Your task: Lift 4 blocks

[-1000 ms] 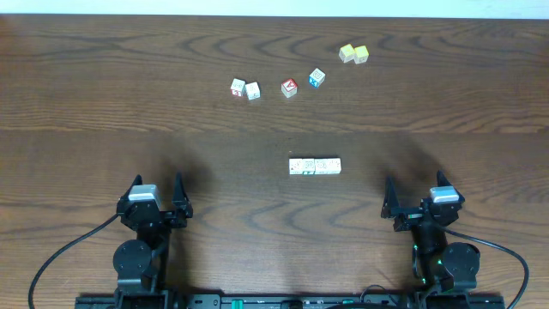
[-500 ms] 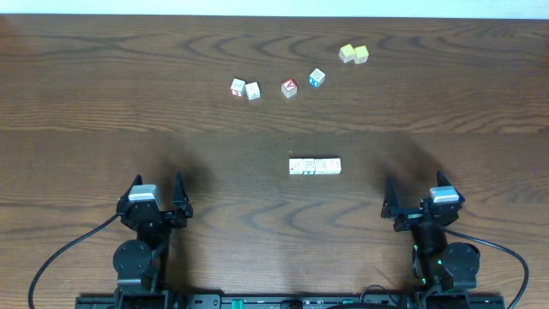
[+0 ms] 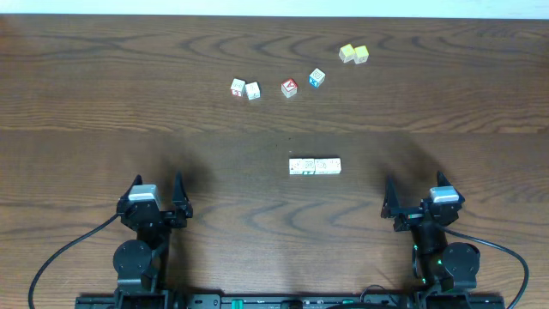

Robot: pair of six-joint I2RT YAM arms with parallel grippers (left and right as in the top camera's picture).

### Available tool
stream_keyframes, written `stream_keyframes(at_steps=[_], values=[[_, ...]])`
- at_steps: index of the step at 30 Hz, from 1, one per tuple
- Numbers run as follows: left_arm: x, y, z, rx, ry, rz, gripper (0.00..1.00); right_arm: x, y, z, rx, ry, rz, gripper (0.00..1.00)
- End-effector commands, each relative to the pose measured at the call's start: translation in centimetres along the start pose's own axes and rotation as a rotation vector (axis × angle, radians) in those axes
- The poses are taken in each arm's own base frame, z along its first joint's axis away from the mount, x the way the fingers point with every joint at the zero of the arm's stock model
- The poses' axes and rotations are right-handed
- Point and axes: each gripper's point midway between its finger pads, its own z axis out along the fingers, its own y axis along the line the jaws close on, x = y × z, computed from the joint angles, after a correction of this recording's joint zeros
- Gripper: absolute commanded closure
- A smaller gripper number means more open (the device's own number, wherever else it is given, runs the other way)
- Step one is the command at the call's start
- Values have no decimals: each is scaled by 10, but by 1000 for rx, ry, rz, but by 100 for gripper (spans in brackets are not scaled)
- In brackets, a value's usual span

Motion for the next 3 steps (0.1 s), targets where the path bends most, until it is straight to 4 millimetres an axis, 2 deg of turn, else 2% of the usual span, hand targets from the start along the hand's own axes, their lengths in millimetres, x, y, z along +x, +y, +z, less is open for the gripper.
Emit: stream_keyframes(at_steps=[1,3], values=[[16,9,1,-44,47,8,21,0,-8,-1,35,-1,-13,1],[16,9,1,-44,47,8,21,0,-8,-1,35,-1,-13,1]])
